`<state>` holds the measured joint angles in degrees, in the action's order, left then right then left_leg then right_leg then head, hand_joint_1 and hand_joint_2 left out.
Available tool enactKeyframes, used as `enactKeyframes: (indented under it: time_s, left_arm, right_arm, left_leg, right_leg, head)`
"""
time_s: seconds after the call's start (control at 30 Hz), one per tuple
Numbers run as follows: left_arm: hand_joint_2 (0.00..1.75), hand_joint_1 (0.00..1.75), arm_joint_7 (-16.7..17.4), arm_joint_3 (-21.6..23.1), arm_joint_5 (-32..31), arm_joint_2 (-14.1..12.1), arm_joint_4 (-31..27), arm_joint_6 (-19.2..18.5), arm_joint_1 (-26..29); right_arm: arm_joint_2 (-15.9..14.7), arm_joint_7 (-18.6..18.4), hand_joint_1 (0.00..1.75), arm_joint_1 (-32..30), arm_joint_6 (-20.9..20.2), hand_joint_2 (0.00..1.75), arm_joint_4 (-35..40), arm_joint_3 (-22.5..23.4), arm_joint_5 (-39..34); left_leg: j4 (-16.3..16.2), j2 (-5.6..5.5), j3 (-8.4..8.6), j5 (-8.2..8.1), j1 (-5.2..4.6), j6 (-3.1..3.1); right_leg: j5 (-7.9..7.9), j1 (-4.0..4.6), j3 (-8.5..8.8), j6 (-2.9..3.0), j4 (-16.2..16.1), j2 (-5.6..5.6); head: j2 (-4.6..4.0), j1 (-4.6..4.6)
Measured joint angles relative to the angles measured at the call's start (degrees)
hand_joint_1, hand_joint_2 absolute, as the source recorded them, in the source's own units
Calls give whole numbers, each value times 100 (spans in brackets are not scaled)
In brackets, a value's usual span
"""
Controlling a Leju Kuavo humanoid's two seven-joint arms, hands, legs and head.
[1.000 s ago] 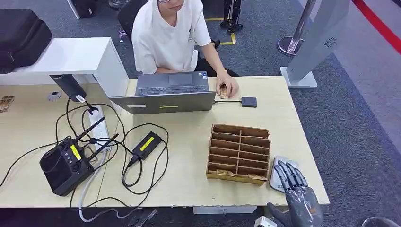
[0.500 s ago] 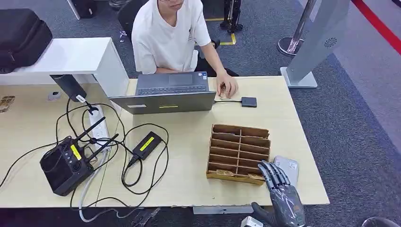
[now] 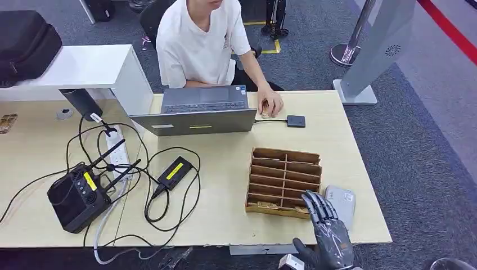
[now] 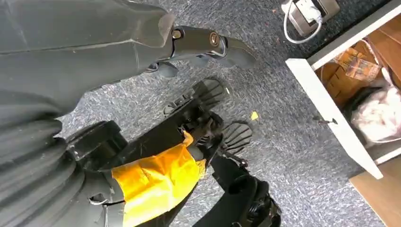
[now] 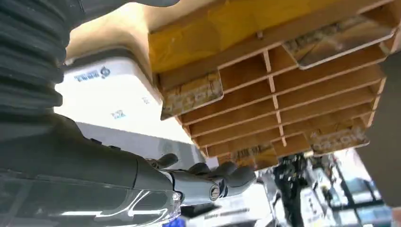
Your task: Pass the card to the sensor for recognition and then transmit it.
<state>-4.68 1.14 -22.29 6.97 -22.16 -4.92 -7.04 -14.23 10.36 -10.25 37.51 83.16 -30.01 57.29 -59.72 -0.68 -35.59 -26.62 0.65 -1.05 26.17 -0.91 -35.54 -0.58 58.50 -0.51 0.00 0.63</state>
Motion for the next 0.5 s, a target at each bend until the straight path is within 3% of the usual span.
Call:
enactKeyframes:
  time_s: [0.27,0.5]
  left_arm:
    - [175,0,48,138,31,26,-17,46,-2]
    - [175,0,72,249,94,28,-24,85,-1]
  right_arm:
    - [227,-37,0,209,192,175,-607,22,111]
    - [493,253,0,314,192,175,-935,343,233]
  left_leg:
    - [0,-1,-1,0,0,0]
    - [0,-3,-2,0,0,0]
  right_leg:
    - [0,0,1,0,1,1]
    - [0,0,0,0,0,2]
  head:
    - [0,0]
    - [0,0]
